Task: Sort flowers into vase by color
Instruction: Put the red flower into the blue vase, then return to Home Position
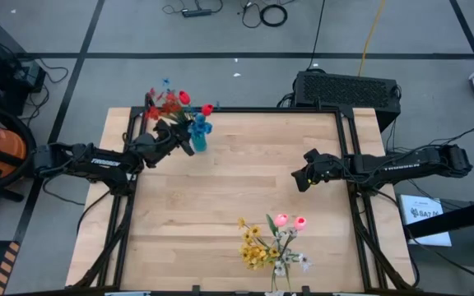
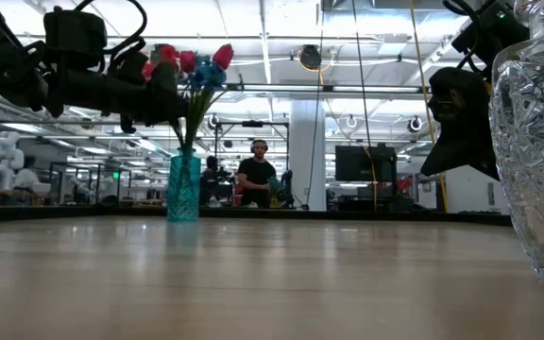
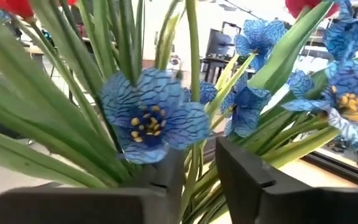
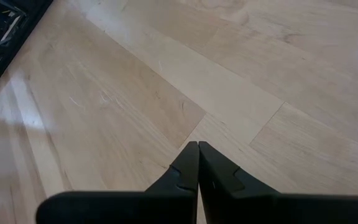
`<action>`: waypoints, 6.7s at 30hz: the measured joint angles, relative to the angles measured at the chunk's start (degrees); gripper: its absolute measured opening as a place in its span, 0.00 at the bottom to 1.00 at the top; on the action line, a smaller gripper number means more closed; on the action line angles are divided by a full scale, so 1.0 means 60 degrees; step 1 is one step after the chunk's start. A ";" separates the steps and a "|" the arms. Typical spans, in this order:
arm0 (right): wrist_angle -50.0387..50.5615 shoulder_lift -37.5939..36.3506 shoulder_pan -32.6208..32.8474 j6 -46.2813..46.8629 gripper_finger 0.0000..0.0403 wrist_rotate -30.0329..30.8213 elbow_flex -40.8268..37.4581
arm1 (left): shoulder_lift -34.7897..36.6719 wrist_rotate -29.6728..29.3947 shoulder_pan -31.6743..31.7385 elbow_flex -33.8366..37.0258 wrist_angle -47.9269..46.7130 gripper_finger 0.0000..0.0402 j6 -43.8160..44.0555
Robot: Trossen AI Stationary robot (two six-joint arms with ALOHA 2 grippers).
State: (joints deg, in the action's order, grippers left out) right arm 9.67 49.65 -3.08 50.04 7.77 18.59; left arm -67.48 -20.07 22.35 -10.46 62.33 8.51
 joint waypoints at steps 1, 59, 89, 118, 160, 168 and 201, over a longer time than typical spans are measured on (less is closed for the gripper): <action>-0.0003 0.0000 -0.0002 0.0000 0.00 0.0000 0.0000 | 0.0000 0.0024 0.0001 -0.0001 0.0007 0.26 -0.0001; 0.0365 -0.0004 0.0001 -0.0747 0.00 0.0481 0.0007 | 0.5666 0.3825 -0.1801 -0.0022 -0.7526 0.36 -0.0804; 0.0292 -0.0004 0.0001 -0.0460 0.00 0.0492 0.0007 | 1.1239 0.5320 -0.3665 0.1679 -0.9589 0.36 -0.1239; -0.0850 -0.0655 0.0005 -0.6977 0.00 -0.0404 -0.0804 | 1.1067 0.4695 -0.3665 0.1687 -1.0052 0.36 -0.1483; -0.2488 -0.7887 0.1836 -0.8651 0.00 -0.1480 -0.2965 | 1.1063 0.4624 -0.3665 0.1698 -1.0049 0.36 -0.1483; -0.2044 -0.8087 0.1585 -0.8406 0.00 -0.1526 -0.2958 | 1.1063 0.4622 -0.3665 0.1698 -1.0048 0.36 -0.1483; -0.1719 -0.7745 0.1593 -0.7198 0.00 -0.1279 -0.2929 | 1.1067 0.4611 -0.3665 0.1698 -1.0048 0.36 -0.1483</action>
State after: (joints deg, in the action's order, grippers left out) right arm -0.64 3.18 6.48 6.85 0.10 1.02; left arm -1.08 7.60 0.36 -0.27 2.04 -0.38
